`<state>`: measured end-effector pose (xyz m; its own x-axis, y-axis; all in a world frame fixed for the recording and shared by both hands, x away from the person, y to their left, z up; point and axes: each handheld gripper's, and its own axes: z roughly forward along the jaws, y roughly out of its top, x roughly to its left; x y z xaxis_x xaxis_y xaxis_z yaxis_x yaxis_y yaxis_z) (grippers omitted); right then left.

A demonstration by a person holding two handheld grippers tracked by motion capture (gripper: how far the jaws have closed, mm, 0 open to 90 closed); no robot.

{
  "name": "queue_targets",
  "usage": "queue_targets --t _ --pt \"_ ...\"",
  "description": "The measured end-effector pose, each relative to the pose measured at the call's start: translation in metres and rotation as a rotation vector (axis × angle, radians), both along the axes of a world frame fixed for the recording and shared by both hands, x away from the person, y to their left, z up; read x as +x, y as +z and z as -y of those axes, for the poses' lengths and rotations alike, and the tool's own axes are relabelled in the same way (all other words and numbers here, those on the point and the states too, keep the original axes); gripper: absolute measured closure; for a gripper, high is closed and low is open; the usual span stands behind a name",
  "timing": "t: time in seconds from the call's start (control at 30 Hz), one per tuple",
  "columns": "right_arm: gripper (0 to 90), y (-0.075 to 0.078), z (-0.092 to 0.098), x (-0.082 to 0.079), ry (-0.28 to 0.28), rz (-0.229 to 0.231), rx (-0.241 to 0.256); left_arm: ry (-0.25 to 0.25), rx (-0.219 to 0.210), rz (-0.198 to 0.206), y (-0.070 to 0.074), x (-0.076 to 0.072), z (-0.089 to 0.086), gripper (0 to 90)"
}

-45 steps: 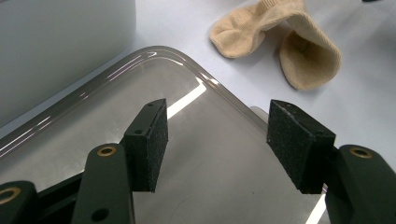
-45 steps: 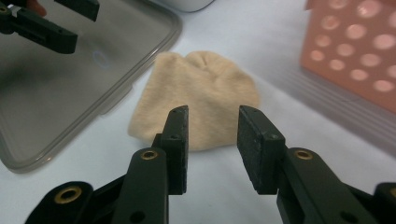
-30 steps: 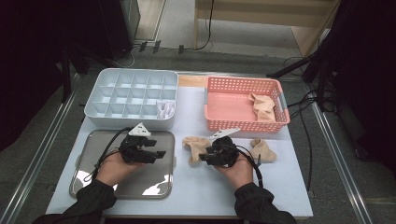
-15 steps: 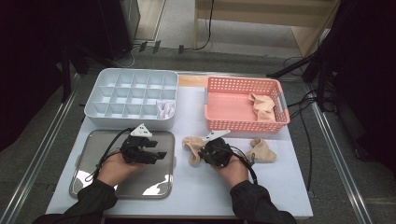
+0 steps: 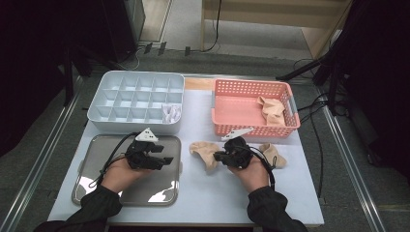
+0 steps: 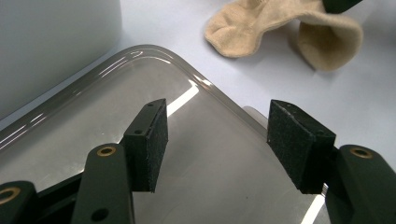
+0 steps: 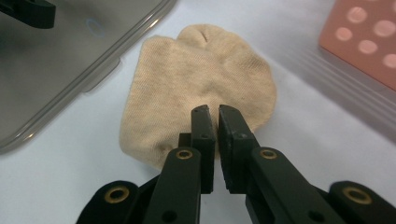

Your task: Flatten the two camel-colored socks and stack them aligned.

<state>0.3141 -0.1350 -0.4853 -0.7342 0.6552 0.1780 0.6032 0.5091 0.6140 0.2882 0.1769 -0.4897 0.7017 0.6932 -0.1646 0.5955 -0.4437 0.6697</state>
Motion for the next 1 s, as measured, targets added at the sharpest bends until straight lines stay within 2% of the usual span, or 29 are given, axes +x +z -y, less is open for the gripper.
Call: queue_targets --t 0.23,0.47,0.7,0.83,1.0 --pt "86.9 0.008 0.018 0.001 -0.03 0.003 0.011 -0.02 0.0 0.001 0.0 0.003 0.006 40.1" --pt "86.8 0.012 0.036 0.002 -0.045 -0.009 -0.018 -0.042 -0.007 -0.001 -0.001 0.006 0.014 40.2" --pt "85.3 0.004 0.049 0.003 -0.081 -0.031 -0.041 -0.059 -0.012 -0.002 -0.001 0.009 0.021 40.4" --pt "78.3 0.003 0.054 0.001 -0.106 -0.026 -0.02 -0.056 -0.02 -0.012 -0.002 0.01 0.025 41.9" --pt "78.3 0.01 0.059 -0.009 -0.138 0.015 0.019 -0.076 -0.005 -0.014 -0.003 0.012 0.035 43.4"
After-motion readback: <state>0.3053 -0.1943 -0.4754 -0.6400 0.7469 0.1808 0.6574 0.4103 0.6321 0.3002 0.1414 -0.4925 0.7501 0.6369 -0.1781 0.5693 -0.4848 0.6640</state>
